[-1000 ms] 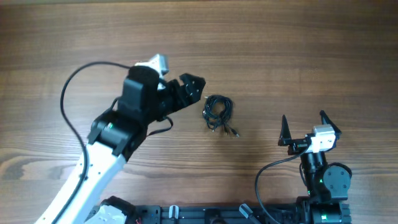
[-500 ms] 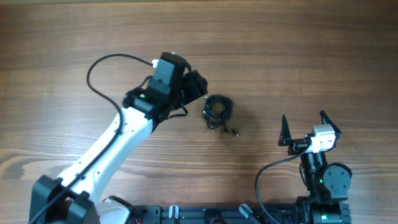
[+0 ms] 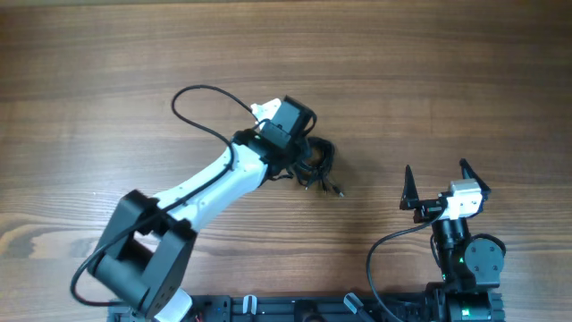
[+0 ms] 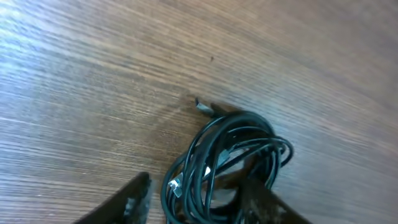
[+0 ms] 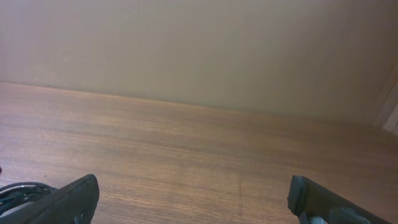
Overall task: Untangle cables
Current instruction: 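Lower the left gripper and grasp the black cable bundle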
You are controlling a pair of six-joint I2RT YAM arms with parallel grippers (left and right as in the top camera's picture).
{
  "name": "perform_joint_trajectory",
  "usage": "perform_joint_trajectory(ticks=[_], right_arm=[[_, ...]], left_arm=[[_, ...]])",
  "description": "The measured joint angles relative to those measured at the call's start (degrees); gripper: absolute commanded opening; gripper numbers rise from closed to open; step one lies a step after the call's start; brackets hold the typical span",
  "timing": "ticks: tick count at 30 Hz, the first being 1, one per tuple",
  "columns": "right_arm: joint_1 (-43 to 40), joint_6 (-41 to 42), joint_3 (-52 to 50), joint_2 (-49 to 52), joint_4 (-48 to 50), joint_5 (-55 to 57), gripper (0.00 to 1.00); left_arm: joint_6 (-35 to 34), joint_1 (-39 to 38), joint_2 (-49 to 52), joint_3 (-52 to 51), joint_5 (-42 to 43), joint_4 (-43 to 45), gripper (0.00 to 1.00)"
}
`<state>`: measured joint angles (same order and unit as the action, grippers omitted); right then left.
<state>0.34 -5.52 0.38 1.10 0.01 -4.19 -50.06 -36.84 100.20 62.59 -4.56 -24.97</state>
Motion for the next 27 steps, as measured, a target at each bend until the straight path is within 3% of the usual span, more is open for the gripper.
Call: perform_joint_trajectory(ticks=[10, 14, 20, 24, 27], right_arm=[[0.00, 0.00, 0.00, 0.00, 0.00, 0.00, 1.00], [0.00, 0.00, 0.00, 0.00, 0.00, 0.00, 1.00], [0.00, 0.00, 0.00, 0.00, 0.00, 0.00, 1.00], [0.00, 0.00, 0.00, 0.00, 0.00, 0.00, 1.00], [0.00, 0.00, 0.00, 0.00, 0.00, 0.00, 1.00]], left_arm=[[-0.20, -3.45, 4.74, 0.04, -0.33, 0.72, 0.39], [0.04, -3.45, 6.32, 0.04, -0.35, 0.26, 0.04], [2.99, -2.91, 5.97, 0.76, -0.44, -5.49, 0.04], [4.52, 1.09, 1.84, 0.96, -2.69, -17.00, 0.04], [1.46, 5.16, -3.39, 0.96, -3.52, -21.86, 0.04]])
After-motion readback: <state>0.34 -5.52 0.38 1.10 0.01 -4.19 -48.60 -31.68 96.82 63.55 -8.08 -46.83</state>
